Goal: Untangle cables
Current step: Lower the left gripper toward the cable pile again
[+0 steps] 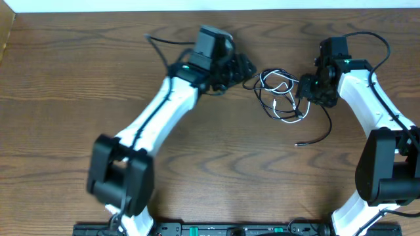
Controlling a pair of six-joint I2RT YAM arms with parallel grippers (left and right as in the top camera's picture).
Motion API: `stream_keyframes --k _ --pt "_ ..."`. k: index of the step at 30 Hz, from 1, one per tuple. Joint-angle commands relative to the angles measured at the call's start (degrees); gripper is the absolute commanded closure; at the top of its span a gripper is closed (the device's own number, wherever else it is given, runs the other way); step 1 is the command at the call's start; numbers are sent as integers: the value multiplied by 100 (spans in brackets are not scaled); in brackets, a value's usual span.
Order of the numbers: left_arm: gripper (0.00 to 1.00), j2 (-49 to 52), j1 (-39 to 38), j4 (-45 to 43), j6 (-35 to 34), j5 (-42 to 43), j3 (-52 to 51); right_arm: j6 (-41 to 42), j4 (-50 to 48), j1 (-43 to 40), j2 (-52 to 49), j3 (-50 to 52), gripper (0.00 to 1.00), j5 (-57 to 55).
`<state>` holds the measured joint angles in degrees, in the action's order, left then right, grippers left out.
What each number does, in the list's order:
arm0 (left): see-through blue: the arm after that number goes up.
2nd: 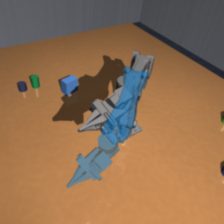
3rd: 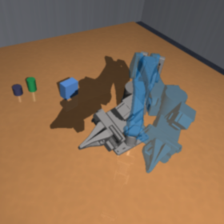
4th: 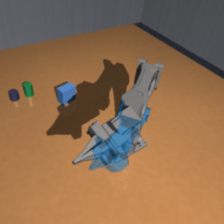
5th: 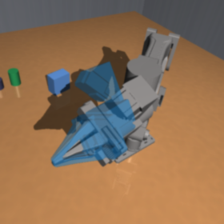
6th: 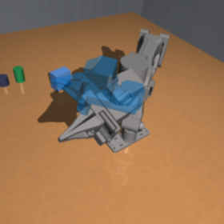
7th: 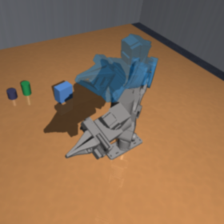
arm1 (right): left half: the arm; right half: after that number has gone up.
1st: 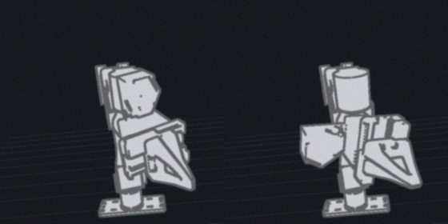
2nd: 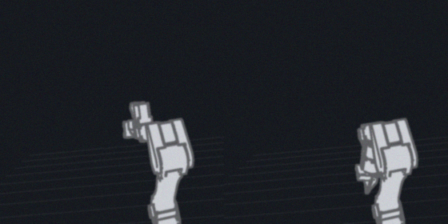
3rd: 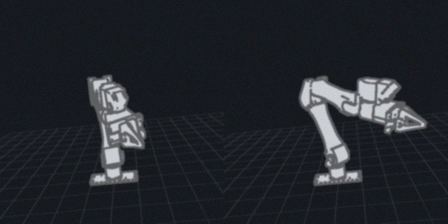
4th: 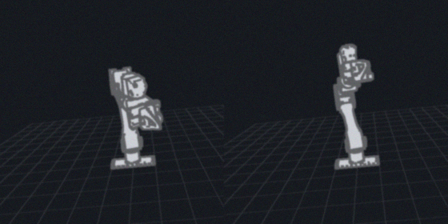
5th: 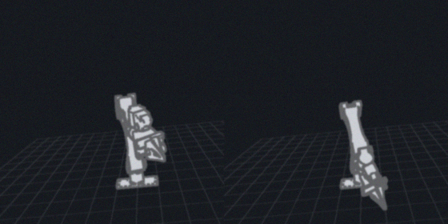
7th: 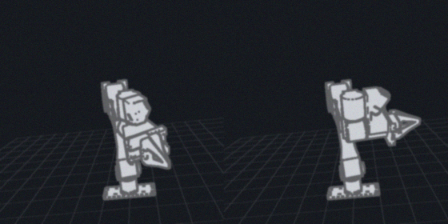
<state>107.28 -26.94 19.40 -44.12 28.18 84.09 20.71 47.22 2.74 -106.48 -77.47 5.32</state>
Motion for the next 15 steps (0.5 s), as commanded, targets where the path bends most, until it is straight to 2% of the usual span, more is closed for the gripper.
stream_keyframes --k 1,8,12,15 --pt "38 518 -42 -175 -824 -382 50 -66 13 35 -52 11 39 -22" --pt "43 1300 -52 -1080 -1790 -385 50 -66 15 35 -52 13 39 -24" --pt "44 1648 -98 -1405 -2151 -382 50 -66 13 35 -52 15 39 -24" --pt "50 1897 -160 -1700 -2284 -389 50 -66 11 35 -52 31 39 -24"
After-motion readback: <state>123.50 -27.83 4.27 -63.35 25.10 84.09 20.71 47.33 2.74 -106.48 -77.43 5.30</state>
